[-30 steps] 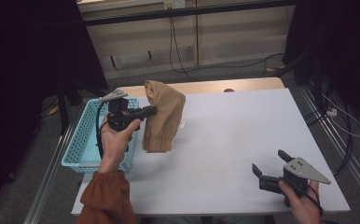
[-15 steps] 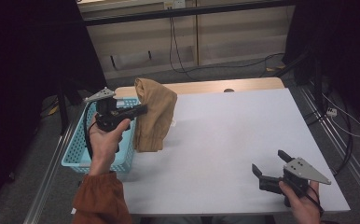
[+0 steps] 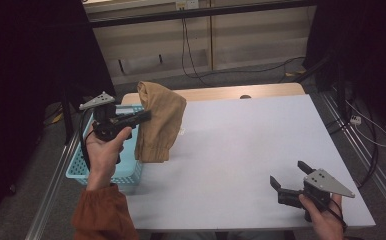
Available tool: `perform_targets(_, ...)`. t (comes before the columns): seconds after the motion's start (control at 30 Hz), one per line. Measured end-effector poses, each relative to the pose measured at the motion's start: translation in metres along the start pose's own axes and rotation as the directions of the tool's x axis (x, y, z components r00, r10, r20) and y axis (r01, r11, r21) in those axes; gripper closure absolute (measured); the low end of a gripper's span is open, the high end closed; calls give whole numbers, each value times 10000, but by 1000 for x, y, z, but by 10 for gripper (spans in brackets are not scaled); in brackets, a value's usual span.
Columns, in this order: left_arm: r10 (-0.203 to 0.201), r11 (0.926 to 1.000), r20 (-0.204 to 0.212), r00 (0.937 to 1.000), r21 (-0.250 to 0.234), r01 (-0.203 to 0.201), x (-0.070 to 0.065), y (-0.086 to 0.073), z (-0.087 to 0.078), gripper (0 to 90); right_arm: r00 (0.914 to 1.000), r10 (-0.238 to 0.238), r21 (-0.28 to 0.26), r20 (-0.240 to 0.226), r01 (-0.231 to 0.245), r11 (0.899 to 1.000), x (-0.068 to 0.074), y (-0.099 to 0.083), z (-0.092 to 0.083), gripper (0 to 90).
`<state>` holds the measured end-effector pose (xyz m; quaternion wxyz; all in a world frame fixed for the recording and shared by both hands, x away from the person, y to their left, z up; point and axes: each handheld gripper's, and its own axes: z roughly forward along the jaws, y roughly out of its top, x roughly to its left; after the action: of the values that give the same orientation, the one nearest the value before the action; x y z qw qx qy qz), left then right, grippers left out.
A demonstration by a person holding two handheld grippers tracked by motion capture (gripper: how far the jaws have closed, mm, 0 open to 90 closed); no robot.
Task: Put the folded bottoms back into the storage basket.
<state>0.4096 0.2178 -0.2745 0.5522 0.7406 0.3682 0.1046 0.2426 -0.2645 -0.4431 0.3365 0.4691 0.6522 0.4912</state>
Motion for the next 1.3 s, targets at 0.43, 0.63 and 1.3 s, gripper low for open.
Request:
perform_targets(0.43,-27,9997,-370,9993,-258,17,3,5,-20,864,10000,-6,-1,23,6,10000,0,0,0,4)
perform_targets(0.63,-57,9998,-518,9986,-193,47,7,7,-30,864,10000,2,-44,-11,-2,10000,0,0,0,3)
perform_targets(1.3,-347,9964,-810,9961,-795,283,23,16,-61,864,9999,-106,-115,-54,105,9999,1,1,1,4)
